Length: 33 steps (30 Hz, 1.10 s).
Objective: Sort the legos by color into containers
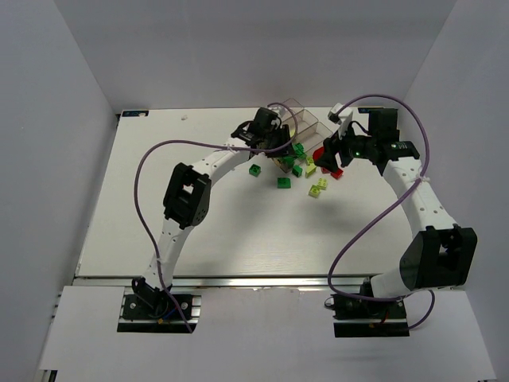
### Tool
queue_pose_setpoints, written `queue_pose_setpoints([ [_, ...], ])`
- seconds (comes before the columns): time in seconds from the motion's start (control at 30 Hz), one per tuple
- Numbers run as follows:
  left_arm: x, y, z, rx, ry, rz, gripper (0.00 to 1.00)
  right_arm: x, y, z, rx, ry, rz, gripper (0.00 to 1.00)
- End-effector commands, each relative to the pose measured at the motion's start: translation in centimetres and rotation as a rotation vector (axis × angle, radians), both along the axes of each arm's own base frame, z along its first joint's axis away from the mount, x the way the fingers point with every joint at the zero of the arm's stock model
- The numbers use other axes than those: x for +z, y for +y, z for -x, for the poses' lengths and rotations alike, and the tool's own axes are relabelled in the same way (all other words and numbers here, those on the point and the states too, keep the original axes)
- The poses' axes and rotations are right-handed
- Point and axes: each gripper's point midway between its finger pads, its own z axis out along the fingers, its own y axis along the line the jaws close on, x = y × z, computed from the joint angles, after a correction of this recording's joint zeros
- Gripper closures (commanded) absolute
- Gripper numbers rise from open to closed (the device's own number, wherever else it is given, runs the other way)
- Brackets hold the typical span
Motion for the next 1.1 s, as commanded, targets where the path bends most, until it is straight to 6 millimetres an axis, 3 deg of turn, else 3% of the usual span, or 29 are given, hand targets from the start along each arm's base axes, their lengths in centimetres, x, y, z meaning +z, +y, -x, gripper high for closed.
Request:
queue_pose_setpoints([
  [0.0,3.2,0.4,-1.3,0.047,-0.061,0.011,0.49,1.2,0.2,0.1,0.013,-0.040,-0.034,1.00],
  [0.2,3.1,-0.1,-1.8,0.052,-0.056,0.025,0.35,0.4,0.2,0.0,0.009,-0.024,-0.032,1.00],
  [0.4,3.6,-0.6,-1.8,0.045,-0.055,0.051,0.33,0.4,0.2,-0.2,0.009,-0.022,-0.038,1.00],
  [0.47,4.8,-0.7,-2.0,0.051,-0.073,0.066,0.33,0.5,0.3,-0.5,0.006,-0.028,-0.042,1.00],
  [0.53,9.3,0.2,-2.3,0.082,-0.151,0.089,0.34,0.8,0.4,-1.4,-0.034,-0.012,-0.079,1.00],
  [0.57,9.3,0.2,-2.3,0.082,-0.151,0.089,0.35,1.0,0.5,-1.9,-0.033,-0.024,-0.081,1.00],
  [0.6,9.7,1.5,-2.7,0.125,-0.163,0.068,0.37,1.2,0.8,-2.2,-0.057,0.007,-0.112,1.00],
  [0.63,12.7,2.6,-2.3,0.150,-0.198,0.090,0.41,1.3,1.0,-2.6,-0.069,0.024,-0.133,1.00],
  [0.67,13.6,3.7,-2.1,0.171,-0.206,0.094,0.42,1.5,1.2,-3.8,-0.089,0.042,-0.154,1.00],
  [0.7,11.3,5.4,-1.5,0.209,-0.172,0.058,0.42,2.0,1.4,-4.7,-0.107,0.038,-0.178,1.00],
  [0.73,15.1,7.8,-0.7,0.250,-0.217,0.103,0.42,2.1,1.6,-5.5,-0.152,0.076,-0.209,1.00],
  [0.77,15.4,9.2,0.0,0.272,-0.221,0.110,0.42,2.1,1.8,-6.8,-0.177,0.084,-0.224,1.00],
  [0.8,12.3,11.7,0.9,0.313,-0.180,0.081,0.41,2.5,2.1,-7.9,-0.195,0.066,-0.242,1.00],
  [0.83,12.3,13.0,1.8,0.336,-0.174,0.091,0.40,1.6,2.2,-9.1,-0.241,0.098,-0.248,1.00],
  [0.87,15.2,14.7,3.4,0.354,-0.220,0.127,0.39,1.5,2.4,-10.0,-0.258,0.093,-0.248,1.00],
  [0.9,15.0,16.3,4.0,0.383,-0.218,0.126,0.36,2.5,3.2,-11.0,-0.270,0.066,-0.261,1.00],
  [0.93,12.2,17.7,5.6,0.406,-0.170,0.088,0.34,2.5,3.2,-12.0,-0.306,0.054,-0.255,1.00],
  [0.97,14.0,18.8,7.0,0.419,-0.204,0.107,0.32,1.4,3.6,-13.1,-0.323,0.065,-0.248,1.00],
  [1.03,13.2,20.0,8.9,0.429,-0.189,0.095,0.26,2.5,5.0,-14.6,-0.321,0.001,-0.251,1.00],
  [1.07,12.3,21.3,10.3,0.466,-0.179,0.081,0.25,1.2,5.4,-15.6,-0.325,0.005,-0.238,1.00],
])
